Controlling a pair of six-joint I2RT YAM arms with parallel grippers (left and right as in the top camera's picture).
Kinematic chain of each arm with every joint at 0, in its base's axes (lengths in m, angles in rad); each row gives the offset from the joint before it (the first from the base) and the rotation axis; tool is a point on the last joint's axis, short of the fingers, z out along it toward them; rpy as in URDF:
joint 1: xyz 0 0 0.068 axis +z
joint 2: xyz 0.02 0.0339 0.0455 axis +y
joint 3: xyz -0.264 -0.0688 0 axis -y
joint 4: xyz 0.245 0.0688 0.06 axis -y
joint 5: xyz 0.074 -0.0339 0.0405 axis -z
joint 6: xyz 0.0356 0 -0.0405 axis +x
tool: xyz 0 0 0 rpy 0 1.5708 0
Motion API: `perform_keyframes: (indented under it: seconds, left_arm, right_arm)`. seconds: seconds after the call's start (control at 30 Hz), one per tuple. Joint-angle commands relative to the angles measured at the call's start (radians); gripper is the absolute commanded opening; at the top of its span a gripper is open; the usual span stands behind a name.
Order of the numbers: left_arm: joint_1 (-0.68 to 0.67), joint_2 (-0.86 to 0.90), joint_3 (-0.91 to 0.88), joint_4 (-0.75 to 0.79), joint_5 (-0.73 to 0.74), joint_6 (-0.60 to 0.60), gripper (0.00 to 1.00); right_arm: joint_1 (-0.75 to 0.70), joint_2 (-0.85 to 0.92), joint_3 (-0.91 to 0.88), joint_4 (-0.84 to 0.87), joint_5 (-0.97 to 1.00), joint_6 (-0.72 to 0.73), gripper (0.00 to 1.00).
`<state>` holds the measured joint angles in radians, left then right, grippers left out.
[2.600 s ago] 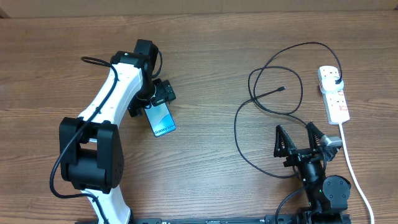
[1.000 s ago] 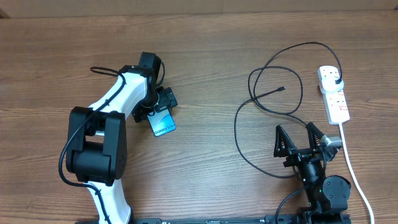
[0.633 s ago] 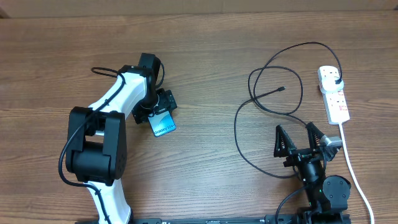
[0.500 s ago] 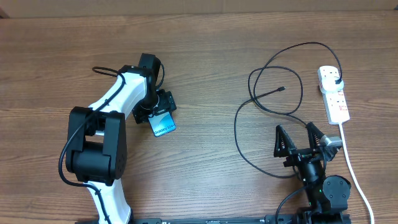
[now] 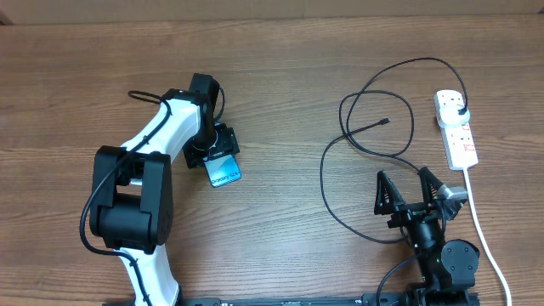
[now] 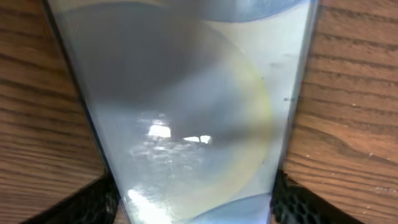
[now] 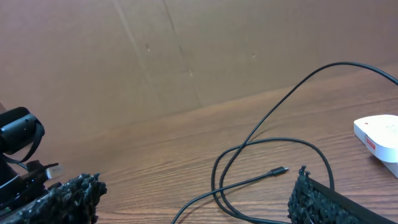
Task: Plug charger to phone and switch on socket
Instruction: 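Close the left gripper on the phone's sides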
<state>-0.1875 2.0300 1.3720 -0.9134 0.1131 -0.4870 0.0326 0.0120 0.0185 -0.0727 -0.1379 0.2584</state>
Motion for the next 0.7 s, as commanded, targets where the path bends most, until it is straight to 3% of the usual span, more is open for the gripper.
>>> perform_keyframes:
  seconds: [0.0, 0.67]
  left_arm:
    - [-0.003, 0.028, -0.012, -0.007, 0.019, 0.046, 0.77]
    - [-0.023, 0.028, -0.012, -0.065, 0.072, 0.069, 0.75]
  right_arm:
    - [0.001, -0.009, -0.011, 0.004, 0.006, 0.003, 1.0]
    - [0.001, -0.009, -0.011, 0.004, 0.006, 0.003, 1.0]
